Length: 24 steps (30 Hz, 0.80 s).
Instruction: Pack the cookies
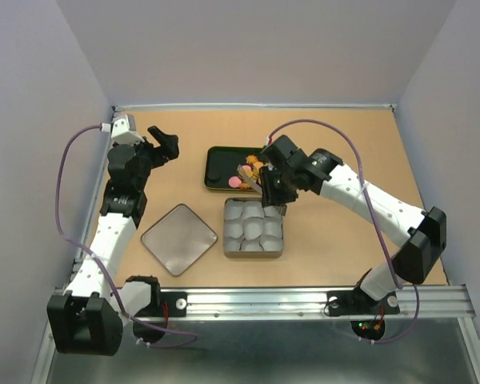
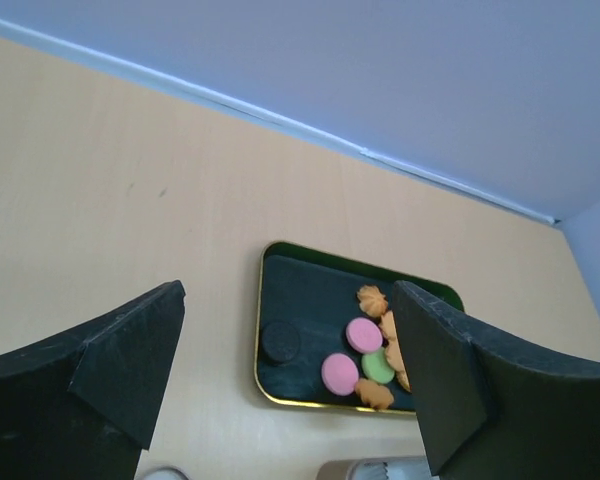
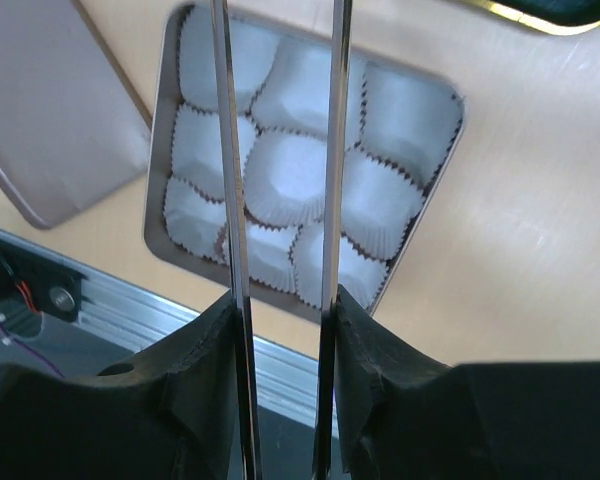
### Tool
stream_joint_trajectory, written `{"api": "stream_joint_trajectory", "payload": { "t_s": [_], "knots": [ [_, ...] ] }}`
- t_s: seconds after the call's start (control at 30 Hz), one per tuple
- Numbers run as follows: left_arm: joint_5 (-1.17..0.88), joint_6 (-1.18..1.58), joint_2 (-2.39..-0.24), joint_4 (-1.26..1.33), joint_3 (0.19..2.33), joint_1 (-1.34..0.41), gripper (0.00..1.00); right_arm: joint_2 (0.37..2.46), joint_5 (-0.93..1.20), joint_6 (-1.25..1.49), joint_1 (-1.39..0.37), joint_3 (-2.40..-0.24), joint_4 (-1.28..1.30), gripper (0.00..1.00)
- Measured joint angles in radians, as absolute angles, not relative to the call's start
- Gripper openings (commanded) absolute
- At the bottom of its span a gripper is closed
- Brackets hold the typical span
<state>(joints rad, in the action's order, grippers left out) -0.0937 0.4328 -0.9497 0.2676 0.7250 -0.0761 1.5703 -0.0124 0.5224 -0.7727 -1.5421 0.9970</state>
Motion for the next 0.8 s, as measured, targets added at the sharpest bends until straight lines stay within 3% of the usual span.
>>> {"api": "stream_joint_trajectory", "payload": {
  "t_s": [0.17, 0.8],
  "knots": [
    [-0.047, 0.356, -1.097, 0.186, 0.873, -0.071, 0.91, 1.534, 0.017, 0.562, -0.848, -1.465, 0.969, 0.36],
    [-0.017, 0.294, -1.094, 0.133, 0.835, -0.070, 0.91, 1.514, 0.023, 0.645, -0.968, -1.379, 0.926, 0.36]
  ]
}}
